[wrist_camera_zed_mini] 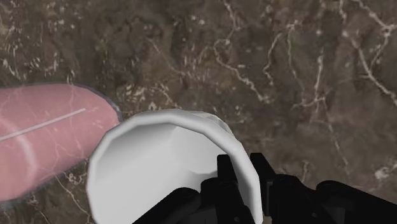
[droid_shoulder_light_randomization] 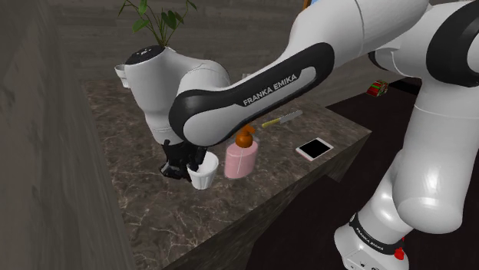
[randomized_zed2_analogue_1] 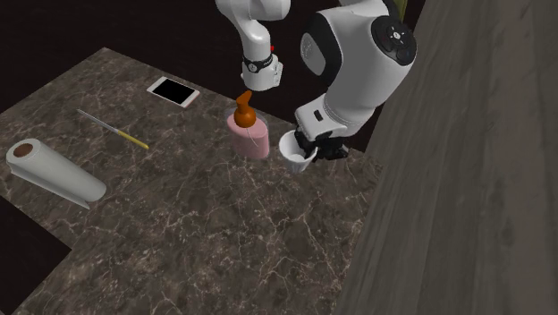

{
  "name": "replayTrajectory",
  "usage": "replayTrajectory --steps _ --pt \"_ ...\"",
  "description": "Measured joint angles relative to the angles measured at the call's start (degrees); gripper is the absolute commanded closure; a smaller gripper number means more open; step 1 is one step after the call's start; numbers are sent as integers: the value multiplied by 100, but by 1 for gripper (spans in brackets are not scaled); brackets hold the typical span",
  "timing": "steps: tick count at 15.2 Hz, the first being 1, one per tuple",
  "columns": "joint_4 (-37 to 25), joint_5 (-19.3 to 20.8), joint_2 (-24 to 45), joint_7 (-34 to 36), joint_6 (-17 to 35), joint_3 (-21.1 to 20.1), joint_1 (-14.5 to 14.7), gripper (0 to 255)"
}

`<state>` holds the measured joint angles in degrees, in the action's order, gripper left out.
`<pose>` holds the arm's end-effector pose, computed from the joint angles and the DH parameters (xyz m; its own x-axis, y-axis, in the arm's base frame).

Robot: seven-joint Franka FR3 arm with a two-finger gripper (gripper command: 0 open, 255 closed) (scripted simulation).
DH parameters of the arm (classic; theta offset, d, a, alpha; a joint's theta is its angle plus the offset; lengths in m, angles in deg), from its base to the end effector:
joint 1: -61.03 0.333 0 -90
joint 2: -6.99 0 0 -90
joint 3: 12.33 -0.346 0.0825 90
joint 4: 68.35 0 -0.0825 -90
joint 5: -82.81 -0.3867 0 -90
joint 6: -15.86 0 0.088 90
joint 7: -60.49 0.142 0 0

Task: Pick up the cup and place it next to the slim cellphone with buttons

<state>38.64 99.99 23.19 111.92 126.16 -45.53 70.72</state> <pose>0.4710 0.3734 0.3669 0.9993 -0.0275 -0.0270 -0.0215 -0.9790 0.2025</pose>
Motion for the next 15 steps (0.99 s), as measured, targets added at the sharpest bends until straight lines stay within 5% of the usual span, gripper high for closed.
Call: replayTrajectory --steps 15 --pt "-731 -295 -391 -288 -1024 -92 -34 255"
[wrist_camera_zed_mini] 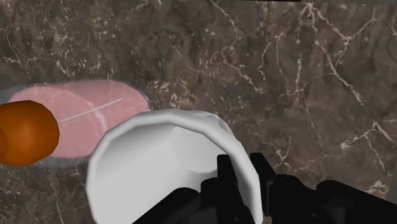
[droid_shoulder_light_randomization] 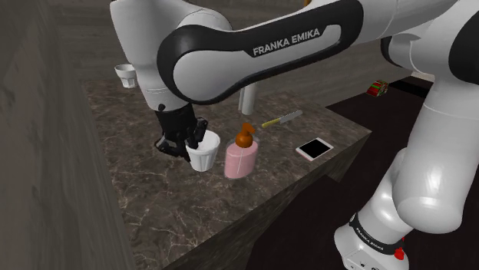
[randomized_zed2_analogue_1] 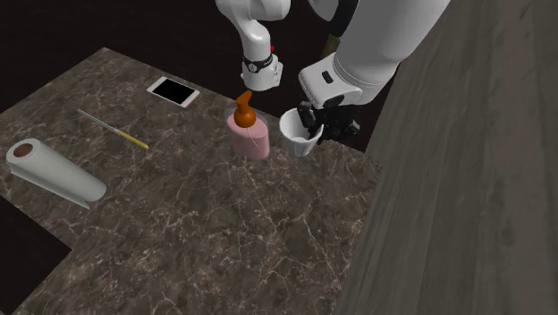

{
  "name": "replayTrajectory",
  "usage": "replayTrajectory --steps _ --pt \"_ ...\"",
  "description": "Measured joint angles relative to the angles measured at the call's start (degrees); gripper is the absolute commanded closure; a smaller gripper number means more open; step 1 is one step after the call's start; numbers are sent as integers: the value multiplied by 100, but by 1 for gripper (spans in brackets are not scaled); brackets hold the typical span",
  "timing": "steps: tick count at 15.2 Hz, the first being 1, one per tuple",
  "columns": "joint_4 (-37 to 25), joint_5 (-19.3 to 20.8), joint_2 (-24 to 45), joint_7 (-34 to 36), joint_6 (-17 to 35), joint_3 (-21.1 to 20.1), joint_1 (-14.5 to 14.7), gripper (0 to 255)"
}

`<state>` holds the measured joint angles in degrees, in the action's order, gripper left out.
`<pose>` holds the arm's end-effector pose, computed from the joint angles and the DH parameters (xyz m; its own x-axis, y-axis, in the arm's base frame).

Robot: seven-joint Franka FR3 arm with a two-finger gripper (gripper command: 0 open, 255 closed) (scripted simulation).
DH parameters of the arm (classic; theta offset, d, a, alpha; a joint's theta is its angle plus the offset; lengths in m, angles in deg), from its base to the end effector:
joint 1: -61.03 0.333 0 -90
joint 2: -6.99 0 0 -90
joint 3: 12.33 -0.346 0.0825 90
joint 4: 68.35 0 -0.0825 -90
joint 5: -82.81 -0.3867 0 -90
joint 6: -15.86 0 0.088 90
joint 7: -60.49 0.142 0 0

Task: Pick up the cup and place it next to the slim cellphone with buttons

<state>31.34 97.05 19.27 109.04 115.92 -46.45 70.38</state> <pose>0.4688 0.3739 0.4489 0.9993 -0.0275 -0.0269 -0.0215 -0.9790 0.2026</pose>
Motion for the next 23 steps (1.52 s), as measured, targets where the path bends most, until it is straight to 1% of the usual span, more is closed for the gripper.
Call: replayTrajectory --steps 9,10,12,14,17,23 --pt "-576 -73 -90 -113 -640 -29 22 255" --pt "-519 -108 -167 -189 -635 -10 -33 255" --pt "-287 -212 -411 -432 -568 62 -208 255" --pt "192 -393 -823 -737 -384 162 -420 255" --pt "663 -543 -1236 -1215 -189 369 -678 255" --pt "1332 -712 -1922 -2135 49 840 -1070 255"
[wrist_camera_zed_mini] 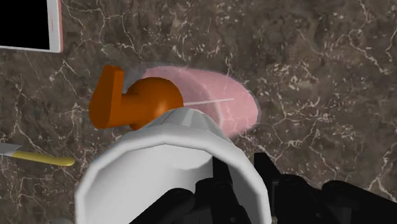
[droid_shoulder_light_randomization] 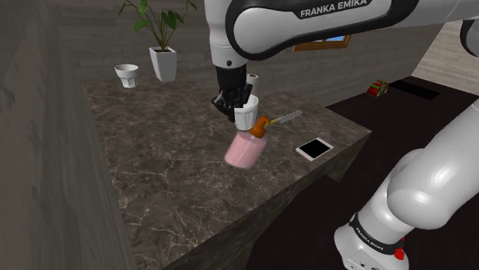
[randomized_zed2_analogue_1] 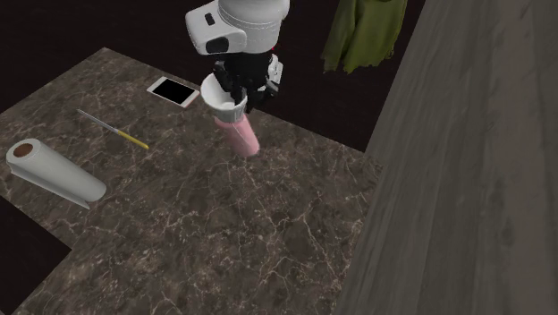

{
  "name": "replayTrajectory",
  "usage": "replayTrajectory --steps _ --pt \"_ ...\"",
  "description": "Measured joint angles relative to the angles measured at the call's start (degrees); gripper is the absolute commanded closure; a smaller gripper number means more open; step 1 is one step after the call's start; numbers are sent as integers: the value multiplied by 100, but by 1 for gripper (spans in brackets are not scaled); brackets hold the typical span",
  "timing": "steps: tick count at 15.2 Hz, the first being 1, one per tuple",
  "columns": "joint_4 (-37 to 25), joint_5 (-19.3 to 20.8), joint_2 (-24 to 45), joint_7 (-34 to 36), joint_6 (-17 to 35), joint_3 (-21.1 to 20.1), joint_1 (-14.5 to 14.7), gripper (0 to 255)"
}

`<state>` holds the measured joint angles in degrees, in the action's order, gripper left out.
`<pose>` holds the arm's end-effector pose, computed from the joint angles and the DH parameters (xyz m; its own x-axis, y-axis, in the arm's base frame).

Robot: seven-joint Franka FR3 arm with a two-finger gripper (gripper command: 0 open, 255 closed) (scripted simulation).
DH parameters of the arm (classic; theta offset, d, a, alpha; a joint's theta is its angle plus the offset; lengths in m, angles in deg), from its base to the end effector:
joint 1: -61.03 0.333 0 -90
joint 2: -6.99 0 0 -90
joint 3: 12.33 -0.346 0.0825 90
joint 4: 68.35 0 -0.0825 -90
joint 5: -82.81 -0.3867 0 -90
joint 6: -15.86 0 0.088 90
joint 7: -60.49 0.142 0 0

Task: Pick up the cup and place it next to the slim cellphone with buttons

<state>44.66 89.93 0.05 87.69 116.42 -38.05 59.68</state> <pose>0.4685 0.2037 0.5043 0.9994 -0.0277 -0.0201 -0.0231 -0.9791 0.2021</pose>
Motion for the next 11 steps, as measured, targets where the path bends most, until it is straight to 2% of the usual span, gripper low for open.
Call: replayTrajectory --steps 11 --pt "832 83 -668 -1616 419 1011 -646 255"
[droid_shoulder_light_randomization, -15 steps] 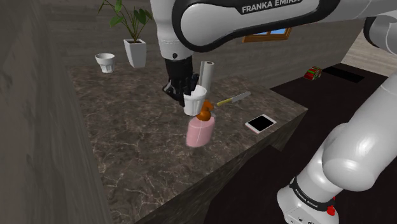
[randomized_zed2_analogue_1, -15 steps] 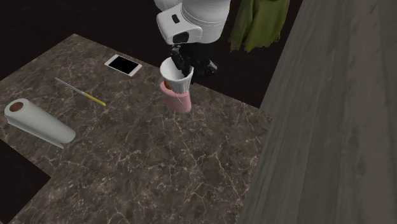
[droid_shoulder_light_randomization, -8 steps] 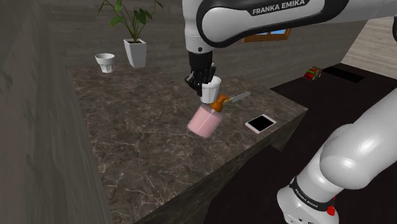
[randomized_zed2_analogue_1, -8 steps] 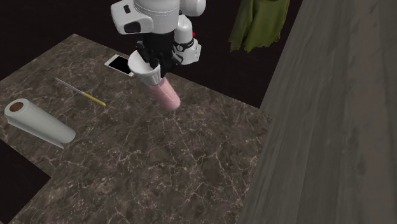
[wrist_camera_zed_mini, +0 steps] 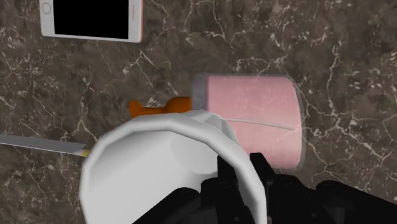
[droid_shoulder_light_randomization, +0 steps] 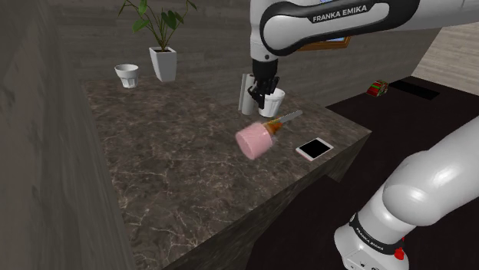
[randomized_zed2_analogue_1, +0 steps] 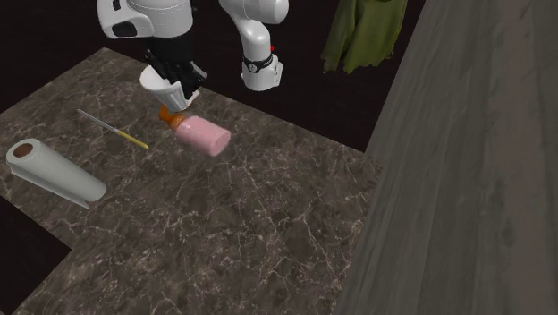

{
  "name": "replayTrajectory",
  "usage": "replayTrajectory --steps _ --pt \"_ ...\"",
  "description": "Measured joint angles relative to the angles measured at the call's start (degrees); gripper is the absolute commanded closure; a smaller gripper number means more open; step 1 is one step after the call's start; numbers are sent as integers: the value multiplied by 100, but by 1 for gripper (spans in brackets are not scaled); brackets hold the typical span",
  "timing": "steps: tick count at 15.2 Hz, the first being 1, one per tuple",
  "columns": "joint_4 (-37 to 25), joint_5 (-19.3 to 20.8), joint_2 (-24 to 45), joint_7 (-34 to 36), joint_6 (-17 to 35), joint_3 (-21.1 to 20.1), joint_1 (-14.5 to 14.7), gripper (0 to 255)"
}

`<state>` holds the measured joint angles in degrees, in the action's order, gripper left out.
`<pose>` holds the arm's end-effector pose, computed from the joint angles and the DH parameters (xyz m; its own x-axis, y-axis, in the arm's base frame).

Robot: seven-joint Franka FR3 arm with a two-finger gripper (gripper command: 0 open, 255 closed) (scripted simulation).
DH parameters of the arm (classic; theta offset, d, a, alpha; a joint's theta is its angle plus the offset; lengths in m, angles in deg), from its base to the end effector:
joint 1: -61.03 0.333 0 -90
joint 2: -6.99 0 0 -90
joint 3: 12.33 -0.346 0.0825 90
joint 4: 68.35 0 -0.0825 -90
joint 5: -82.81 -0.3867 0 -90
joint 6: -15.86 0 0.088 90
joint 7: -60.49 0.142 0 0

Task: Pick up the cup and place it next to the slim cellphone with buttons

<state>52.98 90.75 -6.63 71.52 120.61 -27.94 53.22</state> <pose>0.4712 0.0558 0.5010 0.9992 -0.0288 -0.0263 -0.0229 -0.9790 0.2025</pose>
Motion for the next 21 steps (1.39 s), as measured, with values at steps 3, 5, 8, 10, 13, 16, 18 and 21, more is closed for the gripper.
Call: replayTrajectory --steps 3,5,8,10,13,16,18,21 --pt "71 89 -1 -387 132 260 -176 255" --pt "87 136 -40 -661 157 436 -292 255" --pt "76 231 26 -1061 285 705 -479 255" --pt "76 283 47 -1334 358 885 -603 255" --pt "44 340 156 -1549 476 1034 -711 255" --pt "196 371 227 -1544 702 1059 -732 255" --pt "299 387 262 -1524 839 1064 -738 255" --pt "465 416 329 -1479 1068 1068 -746 255"
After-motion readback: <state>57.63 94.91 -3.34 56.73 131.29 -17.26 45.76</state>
